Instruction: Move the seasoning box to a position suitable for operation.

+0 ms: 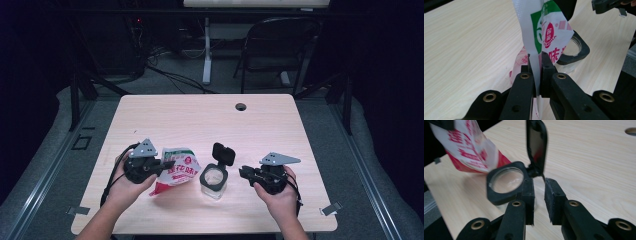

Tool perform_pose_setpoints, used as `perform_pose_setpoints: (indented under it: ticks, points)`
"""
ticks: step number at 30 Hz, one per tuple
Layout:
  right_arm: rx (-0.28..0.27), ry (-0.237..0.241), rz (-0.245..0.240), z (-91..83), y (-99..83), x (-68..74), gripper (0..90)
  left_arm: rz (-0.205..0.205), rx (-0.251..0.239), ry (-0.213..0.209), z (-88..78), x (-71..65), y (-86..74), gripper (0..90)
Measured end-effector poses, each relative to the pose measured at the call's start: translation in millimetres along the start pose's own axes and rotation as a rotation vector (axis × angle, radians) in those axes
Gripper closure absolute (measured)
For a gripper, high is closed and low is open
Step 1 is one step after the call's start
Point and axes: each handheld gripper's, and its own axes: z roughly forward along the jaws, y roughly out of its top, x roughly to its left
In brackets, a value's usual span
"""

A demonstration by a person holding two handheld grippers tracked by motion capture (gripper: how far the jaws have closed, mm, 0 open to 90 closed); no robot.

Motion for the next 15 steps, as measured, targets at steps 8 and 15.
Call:
perform_pose_setpoints:
  ticks: [8, 15]
  points:
    - [0.008, 0.094, -0.055, 3.9, 11.1, 23.8, 78.6, -0.041, -0.009, -0.039, 12.0, -7.0, -22.2, 90.0]
    - [0.084, 0.175, -0.11, 25.1, 15.4, 42.8, 75.5, -0.052, -0.023, -0.066, 15.3, -12.7, -28.0, 90.0]
